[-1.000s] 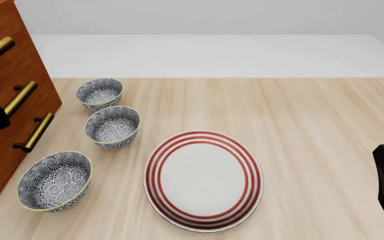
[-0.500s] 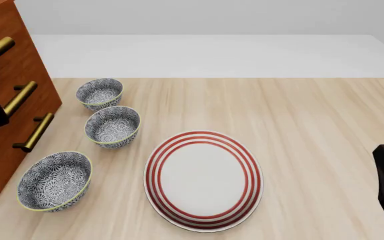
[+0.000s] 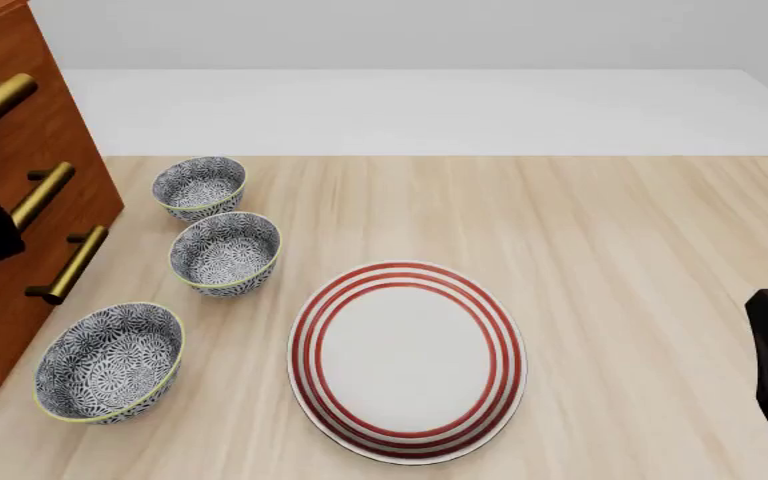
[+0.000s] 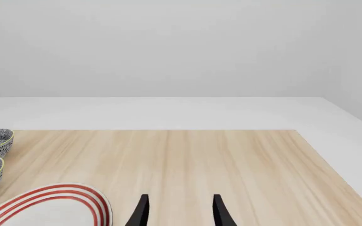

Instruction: Open the top drawer of the cabinet.

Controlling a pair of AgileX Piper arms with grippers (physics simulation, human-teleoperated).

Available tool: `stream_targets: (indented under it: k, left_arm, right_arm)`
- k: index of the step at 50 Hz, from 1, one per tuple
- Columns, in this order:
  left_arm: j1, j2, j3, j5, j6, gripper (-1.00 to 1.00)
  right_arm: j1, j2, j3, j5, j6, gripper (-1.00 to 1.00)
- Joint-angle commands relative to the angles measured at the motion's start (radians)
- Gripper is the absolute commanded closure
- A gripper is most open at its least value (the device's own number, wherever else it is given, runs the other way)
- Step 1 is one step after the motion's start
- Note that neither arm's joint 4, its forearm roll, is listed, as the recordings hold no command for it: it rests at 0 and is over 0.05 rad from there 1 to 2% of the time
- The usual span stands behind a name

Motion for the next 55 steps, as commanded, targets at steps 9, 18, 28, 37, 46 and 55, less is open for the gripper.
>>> stream_targets:
  k: [9, 18, 28, 37, 46, 55]
  left_arm:
    - [-0.015, -0.026, 0.033, 0.005, 0.016, 1.00]
    - [-0.031, -0.041, 0.041, 0.013, 0.022, 1.00]
    - [-0.056, -0.070, 0.054, 0.026, 0.028, 1.00]
    - [-0.073, -0.086, 0.060, 0.037, 0.029, 1.00]
    - [-0.081, -0.078, 0.063, 0.028, 0.030, 1.00]
    - [-0.093, -0.073, 0.058, 0.026, 0.032, 1.00]
  right_arm:
    - [0.000, 0.000, 0.000, 0.000, 0.000, -1.00]
    - [0.000, 0.000, 0.000, 0.000, 0.000, -1.00]
    - [0.000, 0.000, 0.000, 0.000, 0.000, -1.00]
    - [0.000, 0.000, 0.000, 0.000, 0.000, -1.00]
    - [0.000, 0.000, 0.000, 0.000, 0.000, -1.00]
    - [0.000, 0.000, 0.000, 0.000, 0.000, -1.00]
